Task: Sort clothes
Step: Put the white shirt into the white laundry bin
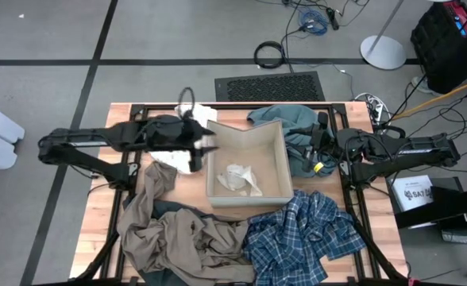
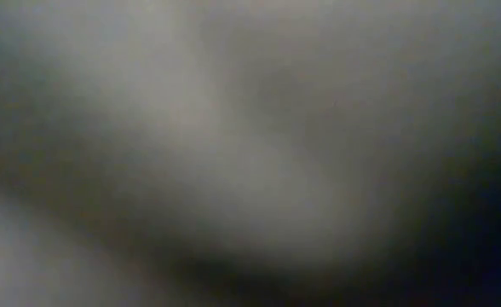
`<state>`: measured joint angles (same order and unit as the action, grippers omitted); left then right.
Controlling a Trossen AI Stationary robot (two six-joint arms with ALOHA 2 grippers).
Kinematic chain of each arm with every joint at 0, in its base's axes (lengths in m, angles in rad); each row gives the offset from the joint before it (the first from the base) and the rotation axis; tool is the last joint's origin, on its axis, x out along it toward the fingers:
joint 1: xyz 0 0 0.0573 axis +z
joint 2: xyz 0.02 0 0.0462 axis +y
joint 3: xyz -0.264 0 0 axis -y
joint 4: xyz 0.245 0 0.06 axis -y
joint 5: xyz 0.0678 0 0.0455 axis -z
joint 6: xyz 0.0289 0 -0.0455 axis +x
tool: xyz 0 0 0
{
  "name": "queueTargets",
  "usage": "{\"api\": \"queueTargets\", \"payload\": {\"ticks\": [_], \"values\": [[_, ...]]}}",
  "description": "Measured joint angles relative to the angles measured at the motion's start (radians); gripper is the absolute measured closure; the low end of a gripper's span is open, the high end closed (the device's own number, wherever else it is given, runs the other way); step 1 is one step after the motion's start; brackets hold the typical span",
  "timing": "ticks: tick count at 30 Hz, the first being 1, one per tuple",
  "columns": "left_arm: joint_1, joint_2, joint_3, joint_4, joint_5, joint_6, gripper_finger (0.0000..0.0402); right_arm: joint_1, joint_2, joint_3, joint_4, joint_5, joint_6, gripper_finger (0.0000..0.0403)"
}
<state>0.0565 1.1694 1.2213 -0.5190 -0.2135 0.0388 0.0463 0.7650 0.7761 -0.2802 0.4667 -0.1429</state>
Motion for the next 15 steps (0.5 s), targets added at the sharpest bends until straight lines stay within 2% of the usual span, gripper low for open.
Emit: {"api": "queueTargets", "payload": {"ticks": [3,6,9,15], "values": [[0.018,-0.04,0.0,-0.132,-0.116,-0.003,0.0178,0.0,0.0,0.0,-0.003,0.0,0.0,0.0222],[0.042,-0.042,0.0,-0.28,-0.175,-0.026,0.0178,0.0,0.0,0.0,-0.003,0.0,0.0,0.0222],[0.076,-0.039,-0.001,-0.408,-0.182,-0.055,0.0178,0.0,0.001,0.0,-0.003,0.0,0.0,0.0222],[0.168,-0.04,-0.071,-0.437,-0.133,-0.039,0.0178,0.0,0.002,0.0,-0.003,0.0,0.011,0.0222]]}}
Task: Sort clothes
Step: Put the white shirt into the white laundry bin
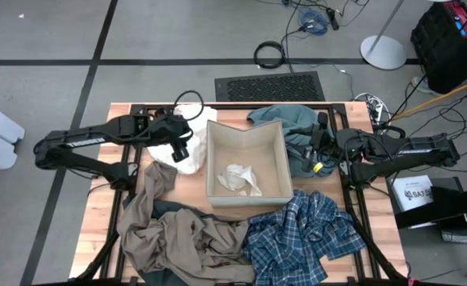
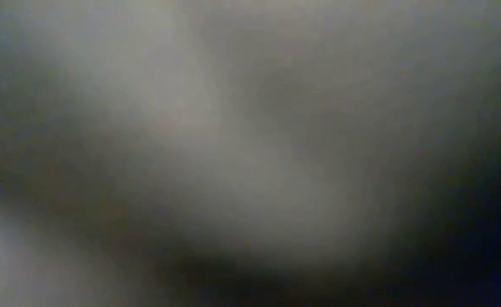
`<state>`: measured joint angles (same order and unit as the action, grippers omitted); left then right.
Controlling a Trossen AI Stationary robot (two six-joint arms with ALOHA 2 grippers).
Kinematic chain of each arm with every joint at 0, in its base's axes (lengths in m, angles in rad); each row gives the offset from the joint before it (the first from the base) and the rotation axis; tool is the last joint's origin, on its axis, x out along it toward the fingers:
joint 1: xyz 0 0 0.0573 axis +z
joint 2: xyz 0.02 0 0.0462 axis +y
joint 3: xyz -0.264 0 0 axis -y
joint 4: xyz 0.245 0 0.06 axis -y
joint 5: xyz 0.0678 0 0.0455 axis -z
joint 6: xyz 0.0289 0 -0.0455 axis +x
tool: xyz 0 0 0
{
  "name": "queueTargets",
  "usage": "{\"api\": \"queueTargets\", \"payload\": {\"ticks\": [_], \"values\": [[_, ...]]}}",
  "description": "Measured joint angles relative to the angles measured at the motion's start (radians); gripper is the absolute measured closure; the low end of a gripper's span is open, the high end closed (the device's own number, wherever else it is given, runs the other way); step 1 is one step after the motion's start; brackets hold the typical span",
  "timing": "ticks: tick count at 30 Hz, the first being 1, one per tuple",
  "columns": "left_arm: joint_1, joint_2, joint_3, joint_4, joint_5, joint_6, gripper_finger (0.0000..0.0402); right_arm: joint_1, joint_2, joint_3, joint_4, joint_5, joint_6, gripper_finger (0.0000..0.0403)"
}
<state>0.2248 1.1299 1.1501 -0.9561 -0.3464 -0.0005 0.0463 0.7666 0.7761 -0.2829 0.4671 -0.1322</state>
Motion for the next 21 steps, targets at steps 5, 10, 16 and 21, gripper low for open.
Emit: {"api": "queueTargets", "payload": {"ticks": [5,10,16,21], "values": [[0.108,-0.001,-0.072,0.016,0.2,0.062,0.0178,0.0,0.001,0.0,0.0,0.0,0.007,0.0222],[0.147,-0.001,-0.172,0.079,0.252,0.133,0.0178,0.0,0.001,0.0,0.0,0.0,0.008,0.0222],[0.148,0.0,-0.282,0.22,0.336,0.133,0.0178,0.0,0.001,0.0,0.0,0.0,0.008,0.0222],[0.148,0.015,-0.336,0.33,0.293,0.1,0.0178,0.0,0.001,0.0,0.0,0.0,0.008,0.0222]]}}
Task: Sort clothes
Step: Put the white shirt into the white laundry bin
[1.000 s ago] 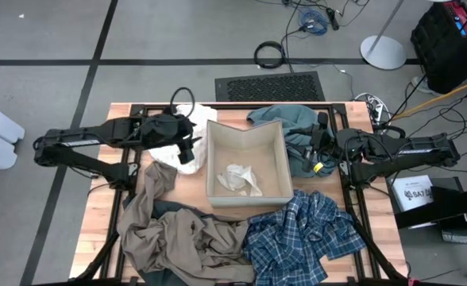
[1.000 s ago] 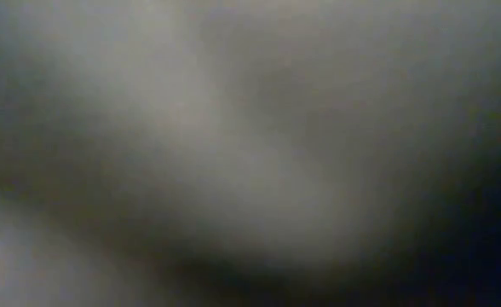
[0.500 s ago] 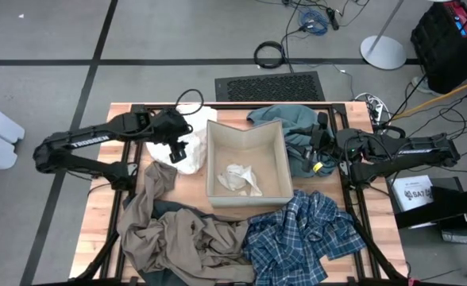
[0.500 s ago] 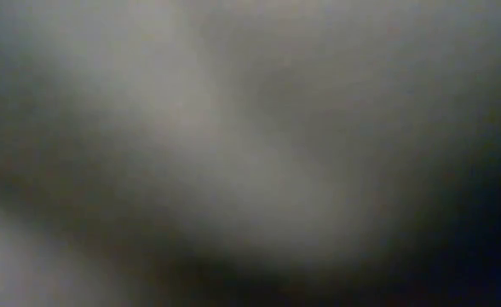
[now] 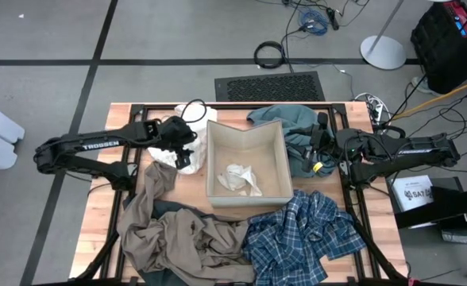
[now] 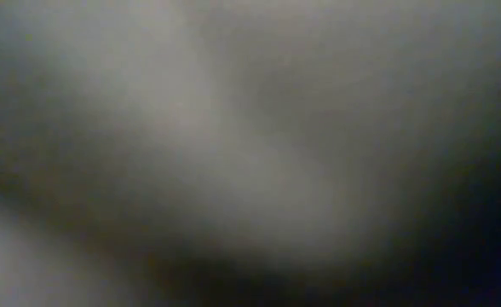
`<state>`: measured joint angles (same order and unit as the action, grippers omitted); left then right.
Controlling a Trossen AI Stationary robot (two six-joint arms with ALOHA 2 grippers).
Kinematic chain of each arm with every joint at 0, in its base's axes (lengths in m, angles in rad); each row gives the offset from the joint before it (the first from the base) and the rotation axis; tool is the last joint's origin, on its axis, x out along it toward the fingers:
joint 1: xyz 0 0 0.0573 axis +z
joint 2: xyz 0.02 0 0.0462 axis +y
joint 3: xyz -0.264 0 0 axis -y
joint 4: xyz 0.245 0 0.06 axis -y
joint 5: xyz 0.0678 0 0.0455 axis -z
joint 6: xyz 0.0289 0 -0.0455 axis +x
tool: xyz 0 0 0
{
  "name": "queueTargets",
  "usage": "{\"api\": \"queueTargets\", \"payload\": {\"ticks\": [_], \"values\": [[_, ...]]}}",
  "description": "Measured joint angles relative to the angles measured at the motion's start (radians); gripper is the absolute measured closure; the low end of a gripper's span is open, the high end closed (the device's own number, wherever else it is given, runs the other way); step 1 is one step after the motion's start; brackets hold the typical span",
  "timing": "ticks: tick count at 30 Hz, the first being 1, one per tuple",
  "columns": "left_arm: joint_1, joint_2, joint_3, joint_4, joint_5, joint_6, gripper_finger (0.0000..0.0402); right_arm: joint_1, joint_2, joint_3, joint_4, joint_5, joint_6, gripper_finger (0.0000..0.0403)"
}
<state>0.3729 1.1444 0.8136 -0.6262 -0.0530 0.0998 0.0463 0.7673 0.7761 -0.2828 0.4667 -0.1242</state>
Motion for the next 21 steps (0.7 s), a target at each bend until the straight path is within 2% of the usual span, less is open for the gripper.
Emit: {"api": "queueTargets", "payload": {"ticks": [9,12,15,18,19,21], "values": [[0.0,0.111,-0.018,0.094,-0.091,-0.024,0.0178,0.0,0.0,0.0,0.001,0.0,0.0,0.0222],[0.0,0.168,-0.018,0.108,-0.094,-0.024,0.0193,0.0,0.0,0.0,0.001,0.0,0.0,0.0222],[0.0,0.209,-0.018,0.106,-0.093,-0.02,0.025,0.0,0.0,0.0,0.001,0.0,0.0,0.0222],[-0.007,0.217,-0.018,0.093,-0.086,-0.013,0.0354,0.0,0.0,0.0,0.0,0.0,-0.001,0.0222],[-0.009,0.215,-0.018,0.089,-0.081,-0.016,0.0374,0.0,0.0,0.0,0.0,0.0,-0.001,0.0222],[-0.009,0.201,-0.018,0.077,-0.065,-0.015,0.0381,0.0,0.0,0.0,0.0,0.0,-0.007,0.0222]]}}
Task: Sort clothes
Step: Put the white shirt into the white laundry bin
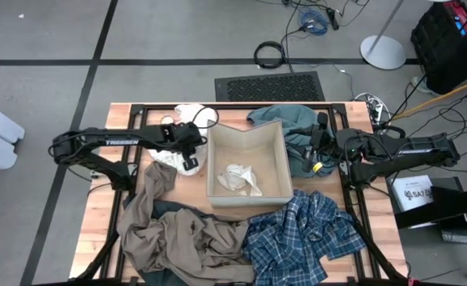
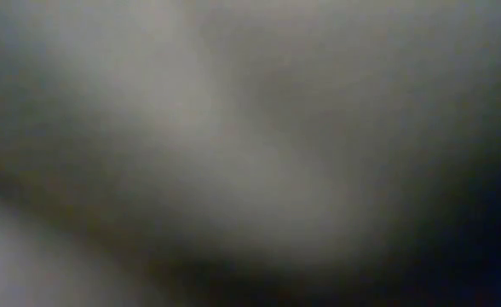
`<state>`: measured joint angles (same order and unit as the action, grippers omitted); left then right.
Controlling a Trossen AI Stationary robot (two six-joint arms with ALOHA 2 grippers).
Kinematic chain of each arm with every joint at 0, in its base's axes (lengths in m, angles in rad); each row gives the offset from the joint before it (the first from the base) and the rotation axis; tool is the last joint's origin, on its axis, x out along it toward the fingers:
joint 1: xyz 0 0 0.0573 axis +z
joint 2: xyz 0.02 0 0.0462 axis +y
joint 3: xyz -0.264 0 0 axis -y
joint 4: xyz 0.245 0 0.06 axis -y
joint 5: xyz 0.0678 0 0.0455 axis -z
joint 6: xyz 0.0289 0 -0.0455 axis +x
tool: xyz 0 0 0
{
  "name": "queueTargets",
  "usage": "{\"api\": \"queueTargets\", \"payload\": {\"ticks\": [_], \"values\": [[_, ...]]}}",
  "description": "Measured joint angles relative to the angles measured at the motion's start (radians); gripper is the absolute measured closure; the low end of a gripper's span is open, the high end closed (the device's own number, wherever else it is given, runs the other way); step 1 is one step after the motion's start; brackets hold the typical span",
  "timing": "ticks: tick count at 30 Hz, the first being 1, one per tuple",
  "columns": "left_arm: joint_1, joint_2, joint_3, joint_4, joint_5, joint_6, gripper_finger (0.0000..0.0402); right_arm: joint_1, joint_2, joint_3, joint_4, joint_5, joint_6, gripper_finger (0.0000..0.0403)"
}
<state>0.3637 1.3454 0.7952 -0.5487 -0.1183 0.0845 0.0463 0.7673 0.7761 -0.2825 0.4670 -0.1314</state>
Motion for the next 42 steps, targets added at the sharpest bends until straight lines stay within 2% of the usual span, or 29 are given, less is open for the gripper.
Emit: {"api": "queueTargets", "payload": {"ticks": [9,19,23,31,37,42], "values": [[-0.059,-0.165,0.081,-0.105,0.005,-0.006,0.0389,0.0,0.0,0.0,0.0,0.0,-0.008,0.0222],[-0.142,-0.365,0.247,-0.05,-0.04,-0.103,0.0389,-0.001,0.017,0.0,0.001,0.001,-0.01,0.0222],[-0.171,-0.388,0.325,0.03,-0.079,-0.106,0.0389,-0.001,0.047,0.0,0.014,0.003,-0.016,0.0222],[-0.185,-0.376,0.495,0.195,-0.08,-0.074,0.0389,-0.001,0.113,0.0,0.037,0.003,-0.038,0.0222],[-0.185,-0.376,0.593,0.44,-0.067,-0.049,0.0389,-0.001,0.125,0.0,0.147,-0.007,-0.038,0.0222],[-0.185,-0.343,0.673,0.66,-0.042,-0.043,0.0389,-0.001,0.125,0.0,0.24,-0.113,-0.038,0.0222]]}}
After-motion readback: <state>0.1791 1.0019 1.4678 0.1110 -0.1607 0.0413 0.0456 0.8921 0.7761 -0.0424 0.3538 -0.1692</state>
